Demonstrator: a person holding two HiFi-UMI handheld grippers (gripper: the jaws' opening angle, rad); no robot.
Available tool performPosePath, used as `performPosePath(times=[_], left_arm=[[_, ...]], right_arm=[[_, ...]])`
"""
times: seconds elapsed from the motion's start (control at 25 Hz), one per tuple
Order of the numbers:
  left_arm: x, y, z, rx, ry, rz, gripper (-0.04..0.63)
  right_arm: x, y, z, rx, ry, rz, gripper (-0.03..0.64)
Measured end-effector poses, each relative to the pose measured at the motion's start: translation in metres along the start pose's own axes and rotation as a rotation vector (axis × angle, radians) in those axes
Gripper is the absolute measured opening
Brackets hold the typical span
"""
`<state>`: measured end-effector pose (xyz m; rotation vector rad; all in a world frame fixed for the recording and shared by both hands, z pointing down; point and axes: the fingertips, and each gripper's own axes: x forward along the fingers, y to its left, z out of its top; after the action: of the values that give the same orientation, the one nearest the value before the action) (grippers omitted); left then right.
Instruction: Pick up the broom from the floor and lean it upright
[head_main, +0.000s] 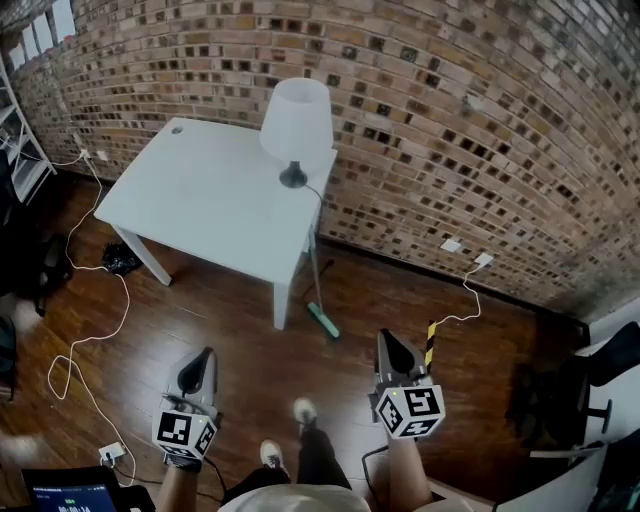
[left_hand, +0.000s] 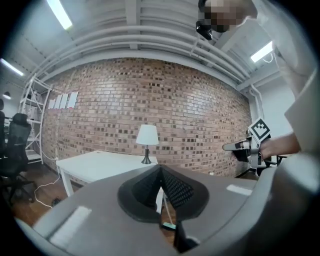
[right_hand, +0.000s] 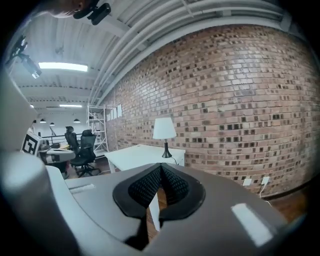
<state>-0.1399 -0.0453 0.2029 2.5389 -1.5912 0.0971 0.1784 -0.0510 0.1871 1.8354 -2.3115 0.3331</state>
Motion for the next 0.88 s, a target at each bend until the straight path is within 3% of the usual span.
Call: performPosePath(times=[0.24, 0.48, 0.88], left_arm=[[-0.030, -0.004, 0.039, 0.021, -0.052, -0.024, 0.000], [-0.062, -0.041, 0.074, 0.067, -0.075, -0.087, 0.000], [-0.068, -0.070, 0.058, 0.092, -0.084, -0.145, 0.000]], right_arm=[[-0.061, 0.043, 0.045, -0.068, -0.083, 0.002, 0.014], [-0.125, 0.063, 0.072, -0.094, -0.104, 0.000, 0.012], [-0.139, 0.062, 0.055, -0.081, -0.141, -0.026, 0.012]])
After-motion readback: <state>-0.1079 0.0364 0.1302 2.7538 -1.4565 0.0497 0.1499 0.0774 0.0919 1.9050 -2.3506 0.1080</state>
